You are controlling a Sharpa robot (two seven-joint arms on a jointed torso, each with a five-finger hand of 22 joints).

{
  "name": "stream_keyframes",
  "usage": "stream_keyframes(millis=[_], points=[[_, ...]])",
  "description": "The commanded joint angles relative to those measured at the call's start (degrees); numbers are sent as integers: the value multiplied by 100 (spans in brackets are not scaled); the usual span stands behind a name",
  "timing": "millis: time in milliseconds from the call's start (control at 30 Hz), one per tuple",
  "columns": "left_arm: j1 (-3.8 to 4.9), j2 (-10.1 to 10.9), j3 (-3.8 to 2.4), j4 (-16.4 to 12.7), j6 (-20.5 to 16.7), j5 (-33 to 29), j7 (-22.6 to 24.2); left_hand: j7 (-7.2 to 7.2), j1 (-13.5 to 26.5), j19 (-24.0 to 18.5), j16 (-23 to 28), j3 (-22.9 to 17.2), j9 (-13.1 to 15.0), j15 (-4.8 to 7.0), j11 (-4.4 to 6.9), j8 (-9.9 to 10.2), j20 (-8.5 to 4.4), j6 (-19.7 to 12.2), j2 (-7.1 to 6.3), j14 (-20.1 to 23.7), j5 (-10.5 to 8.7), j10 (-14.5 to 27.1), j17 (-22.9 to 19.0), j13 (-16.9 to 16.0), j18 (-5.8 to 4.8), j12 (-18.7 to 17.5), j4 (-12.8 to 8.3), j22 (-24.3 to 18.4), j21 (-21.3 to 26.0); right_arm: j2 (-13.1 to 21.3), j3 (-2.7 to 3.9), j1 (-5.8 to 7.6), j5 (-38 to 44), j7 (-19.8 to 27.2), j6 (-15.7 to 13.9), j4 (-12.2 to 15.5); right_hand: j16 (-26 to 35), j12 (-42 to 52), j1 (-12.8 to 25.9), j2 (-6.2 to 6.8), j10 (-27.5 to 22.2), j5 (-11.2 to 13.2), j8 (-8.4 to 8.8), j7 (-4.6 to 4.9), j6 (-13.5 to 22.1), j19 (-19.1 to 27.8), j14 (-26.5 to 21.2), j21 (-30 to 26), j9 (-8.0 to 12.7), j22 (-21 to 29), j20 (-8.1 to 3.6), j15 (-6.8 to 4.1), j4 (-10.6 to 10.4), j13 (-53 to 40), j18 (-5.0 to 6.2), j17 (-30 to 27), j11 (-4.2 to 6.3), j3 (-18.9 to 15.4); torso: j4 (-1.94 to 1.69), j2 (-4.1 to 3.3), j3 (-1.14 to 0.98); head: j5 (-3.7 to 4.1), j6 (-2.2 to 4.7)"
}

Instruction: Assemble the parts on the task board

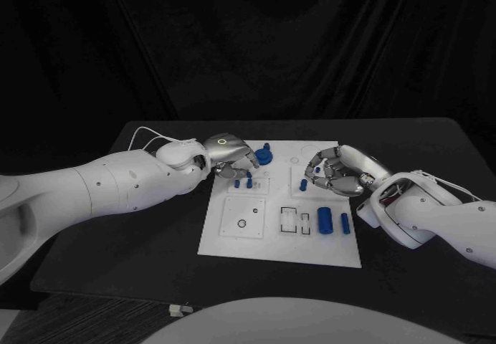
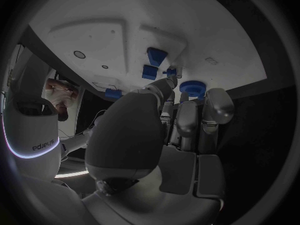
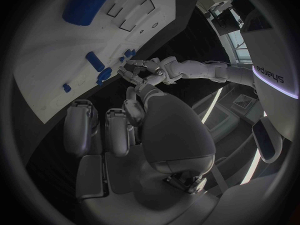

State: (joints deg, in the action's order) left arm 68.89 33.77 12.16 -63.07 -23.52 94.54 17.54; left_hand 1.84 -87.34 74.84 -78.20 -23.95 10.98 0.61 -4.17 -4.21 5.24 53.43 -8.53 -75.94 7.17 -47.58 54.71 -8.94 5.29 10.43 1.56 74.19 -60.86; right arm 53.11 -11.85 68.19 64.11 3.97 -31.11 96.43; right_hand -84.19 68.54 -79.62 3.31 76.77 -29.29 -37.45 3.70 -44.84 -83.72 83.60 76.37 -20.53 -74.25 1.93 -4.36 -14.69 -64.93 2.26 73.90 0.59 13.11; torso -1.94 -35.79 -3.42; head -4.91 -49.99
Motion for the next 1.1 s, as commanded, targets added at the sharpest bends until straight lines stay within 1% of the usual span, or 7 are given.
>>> stream_keyframes(millis=[33, 133, 233, 433, 700, 800, 1100], points=[[-9, -8, -4, -39, -110, 409, 90, -107, -22, -148, 111, 154, -53, 40, 78, -6, -5, 50, -45, 185, -47, 164, -155, -107, 102, 205, -51, 750, 222, 4, 4, -15, 1, -94, 35, 4, -11, -8, -154, -9, 49, -101, 52, 14, -5, -64, 417, 29, 61, -1167, 0, -4, 16, 63, 85, 370, 16, -26, 1, 0, 1, 2, -1], [-9, -19, -4, -50, -20, 517, 50, -100, -33, -154, 91, 166, -47, 45, 79, -18, -16, 84, -29, 174, -32, 190, -119, -122, 104, 252, -51, 750, 225, 7, 4, -15, 1, -93, 37, 6, -11, -8, -154, -9, 49, -101, 52, 14, -5, -64, 417, 29, 61, -1167, 0, -4, 16, 63, 85, 370, 16, -26, 0, -4, -1, 6, -1], [-9, -34, -4, -49, 81, 575, -9, -55, -96, -156, 79, 175, -31, 60, 97, -48, -33, 174, -19, 185, 56, 250, -120, -154, 103, 360, -91, 753, 218, 8, 4, -16, 1, -94, 41, 8, -11, -8, -154, -9, 49, -101, 52, 14, -5, -64, 417, 29, 61, -1167, 0, -4, 16, 63, 85, 370, 16, -26, 0, -3, -1, 10, -1], [-9, -53, -4, -40, 220, 702, -125, -26, -169, -181, 88, 176, -38, 56, 84, -19, -44, 156, -40, 220, 188, 322, -158, -176, 107, 453, -163, 748, 237, 5, 4, -16, -39, -92, 52, 9, -11, -8, -154, -9, 49, -101, 52, 14, -5, -64, 417, 29, 61, -1167, 0, -4, 16, 63, 85, 370, 16, -26, 7, -1, 0, 7, -1], [-11, -57, -4, -48, 364, 896, -266, -32, -189, -244, 125, 184, -47, 58, 103, 7, -50, 120, -61, 282, 219, 386, -249, -182, 125, 498, -206, 725, 320, -2, 4, -20, -74, -91, 71, 2, -11, -8, -154, -9, 49, -101, 52, 14, -5, -64, 417, 29, 61, -1167, 0, -4, 16, 63, 85, 370, 16, -26, 5, -1, -1, 2, -1], [-12, -72, -4, -38, 417, 917, -304, 35, -226, -260, 126, 163, -43, 77, 134, 1, -62, 141, -47, 295, 280, 434, -252, -185, 127, 547, -255, 726, 312, -1, 4, -22, -78, -91, 75, 3, -11, -8, -154, -9, 49, -101, 52, 14, -5, -64, 417, 29, 61, -1167, 0, -4, 16, 63, 85, 370, 16, -26, 0, -3, 0, 7, -1], [-24, -147, -4, 19, 490, 930, -357, 81, -212, -271, 131, 153, -40, 88, 144, -4, -70, 162, -30, 308, 328, 462, -270, -184, 127, 584, -270, 726, 300, 1, 4, -25, -80, -88, 80, 9, -11, -8, -154, -9, 49, -101, 52, 14, -5, -64, 417, 29, 61, -1167, 0, -4, 16, 63, 85, 370, 16, -26, 4, 1, -2, 6, -1]])
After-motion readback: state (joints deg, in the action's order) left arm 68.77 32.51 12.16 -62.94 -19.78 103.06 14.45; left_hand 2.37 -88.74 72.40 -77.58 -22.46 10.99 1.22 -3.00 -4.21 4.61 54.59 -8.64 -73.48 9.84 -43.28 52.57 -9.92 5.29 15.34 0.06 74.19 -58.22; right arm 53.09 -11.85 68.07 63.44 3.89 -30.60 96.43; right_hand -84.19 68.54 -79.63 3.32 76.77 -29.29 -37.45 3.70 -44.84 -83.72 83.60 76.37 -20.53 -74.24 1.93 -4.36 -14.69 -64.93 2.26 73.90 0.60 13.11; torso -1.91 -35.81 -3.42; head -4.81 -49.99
